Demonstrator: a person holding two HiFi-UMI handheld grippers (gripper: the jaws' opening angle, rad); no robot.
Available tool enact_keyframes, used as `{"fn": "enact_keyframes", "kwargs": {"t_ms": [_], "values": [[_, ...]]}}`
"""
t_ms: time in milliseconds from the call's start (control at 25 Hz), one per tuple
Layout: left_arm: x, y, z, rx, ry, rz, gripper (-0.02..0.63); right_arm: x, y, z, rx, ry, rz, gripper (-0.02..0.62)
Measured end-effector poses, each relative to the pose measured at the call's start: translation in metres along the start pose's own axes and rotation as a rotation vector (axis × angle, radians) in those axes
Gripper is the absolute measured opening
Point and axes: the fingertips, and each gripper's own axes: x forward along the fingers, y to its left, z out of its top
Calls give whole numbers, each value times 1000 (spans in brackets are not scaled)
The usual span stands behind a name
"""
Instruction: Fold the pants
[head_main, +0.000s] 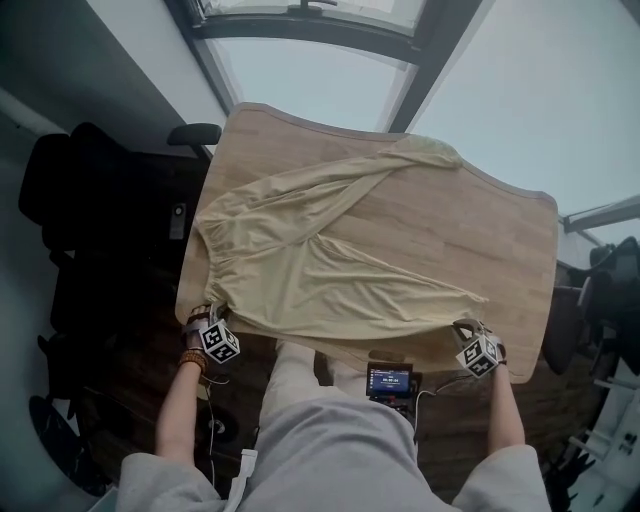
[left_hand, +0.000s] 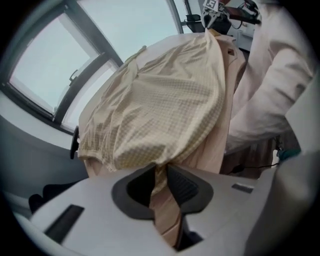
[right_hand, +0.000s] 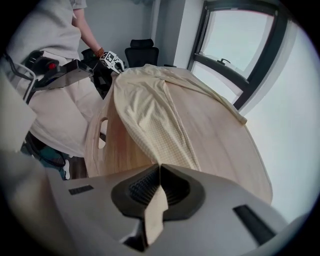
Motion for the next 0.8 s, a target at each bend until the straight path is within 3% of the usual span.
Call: {"fn": "enact_keyframes", "kwargs": {"t_ms": [80, 240, 400, 560, 800], "values": [[3, -2, 1, 0, -18, -44, 37, 1, -11, 9, 17, 7, -20, 12], [-19, 0, -6, -28, -61, -115, 17, -5, -26, 27, 28, 14, -47, 12], [-74, 12, -7, -66, -137, -164, 12, -28, -48, 43, 52, -17, -64, 12], [-109, 61, 8, -145, -216, -156, 12, -50, -98, 74, 45, -57, -131, 12], [-83, 165, 36, -237, -221, -204, 12, -42, -207, 128, -3, -9, -192, 12]]}}
